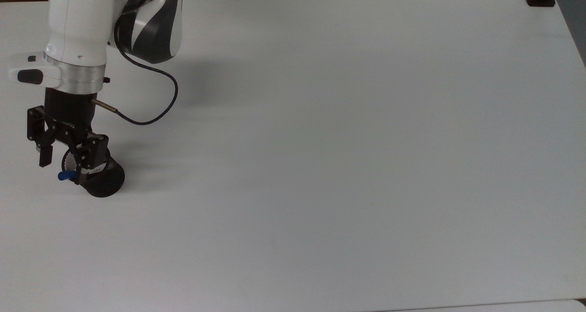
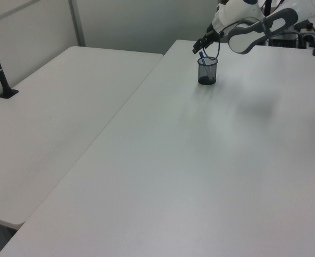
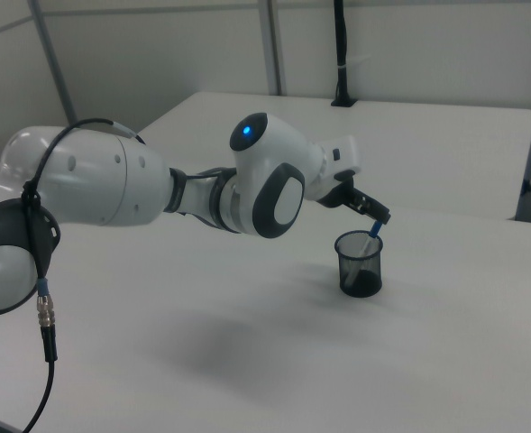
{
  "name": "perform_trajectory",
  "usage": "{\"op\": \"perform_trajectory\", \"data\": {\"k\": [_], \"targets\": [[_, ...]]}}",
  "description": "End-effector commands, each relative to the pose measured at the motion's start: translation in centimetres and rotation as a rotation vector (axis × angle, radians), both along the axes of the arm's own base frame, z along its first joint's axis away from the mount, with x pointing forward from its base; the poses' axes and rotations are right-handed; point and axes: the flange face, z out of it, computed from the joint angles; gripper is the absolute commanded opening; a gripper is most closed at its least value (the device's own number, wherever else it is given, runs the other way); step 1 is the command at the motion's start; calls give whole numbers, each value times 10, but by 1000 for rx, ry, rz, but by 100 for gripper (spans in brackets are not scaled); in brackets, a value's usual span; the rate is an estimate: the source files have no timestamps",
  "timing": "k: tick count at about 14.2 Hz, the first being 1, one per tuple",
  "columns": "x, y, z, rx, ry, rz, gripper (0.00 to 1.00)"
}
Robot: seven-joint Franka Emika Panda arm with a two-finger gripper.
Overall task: Insert the marker
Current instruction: 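Lower the marker into the cup's opening, then open the gripper and raise it away from the cup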
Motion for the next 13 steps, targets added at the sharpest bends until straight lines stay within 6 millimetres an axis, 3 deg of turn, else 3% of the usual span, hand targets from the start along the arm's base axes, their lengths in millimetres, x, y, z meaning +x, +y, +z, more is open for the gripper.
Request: {"op": "perform_trajectory", "data": {"k": [1, 4, 6, 9, 13], "targets": [[3, 46, 19, -1, 38, 57, 96], [10, 103, 31, 7, 105, 116, 100], [7, 150, 55, 12, 200, 151, 100], [-14, 205, 94, 33, 316, 188, 100], [-55, 250, 143, 101, 452, 223, 100]]}}
